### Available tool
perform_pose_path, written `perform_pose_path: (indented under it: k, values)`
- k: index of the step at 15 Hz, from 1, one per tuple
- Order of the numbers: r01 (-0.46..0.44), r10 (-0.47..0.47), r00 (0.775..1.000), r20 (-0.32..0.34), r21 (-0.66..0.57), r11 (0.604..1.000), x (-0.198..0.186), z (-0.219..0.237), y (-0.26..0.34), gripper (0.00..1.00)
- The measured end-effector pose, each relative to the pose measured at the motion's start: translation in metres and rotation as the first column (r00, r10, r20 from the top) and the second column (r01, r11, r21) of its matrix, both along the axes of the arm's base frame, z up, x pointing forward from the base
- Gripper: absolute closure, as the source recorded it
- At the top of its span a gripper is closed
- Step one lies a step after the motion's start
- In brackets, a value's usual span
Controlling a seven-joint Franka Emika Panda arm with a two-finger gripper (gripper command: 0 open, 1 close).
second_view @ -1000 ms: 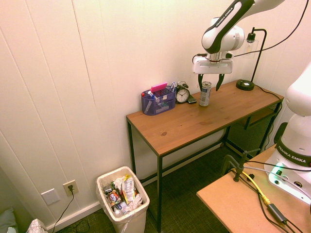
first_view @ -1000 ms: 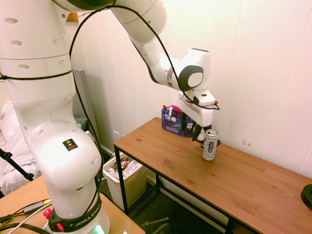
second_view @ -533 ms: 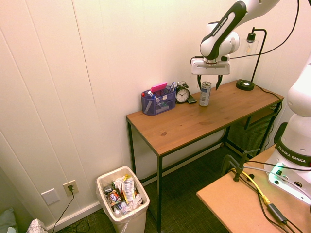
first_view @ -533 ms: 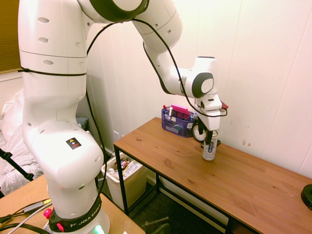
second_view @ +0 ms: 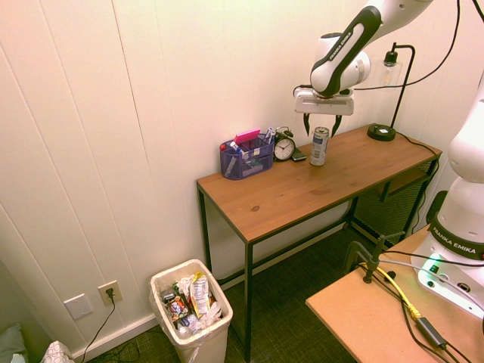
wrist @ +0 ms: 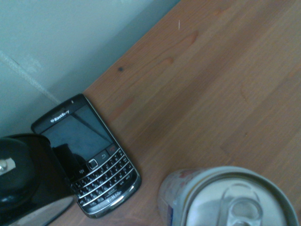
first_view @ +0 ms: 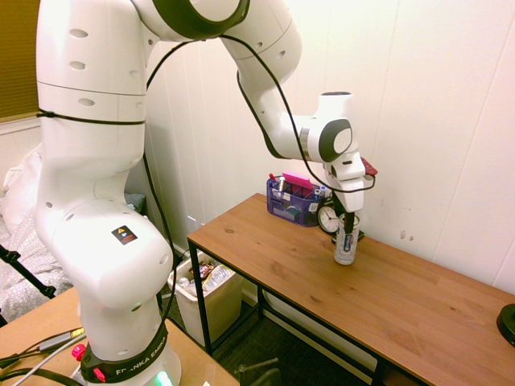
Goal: Throw the can in the trash bin
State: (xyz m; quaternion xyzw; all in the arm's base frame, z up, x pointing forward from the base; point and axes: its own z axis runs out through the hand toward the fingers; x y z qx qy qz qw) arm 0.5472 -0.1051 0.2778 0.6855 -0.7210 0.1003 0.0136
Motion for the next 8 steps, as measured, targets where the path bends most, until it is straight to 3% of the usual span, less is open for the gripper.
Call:
perform_pose_path:
  k: [8]
  values:
    - [0.000, -0.001, 1.000, -0.022, -0.019, 1.000, 0.011, -0.018, -0.002, 1.00]
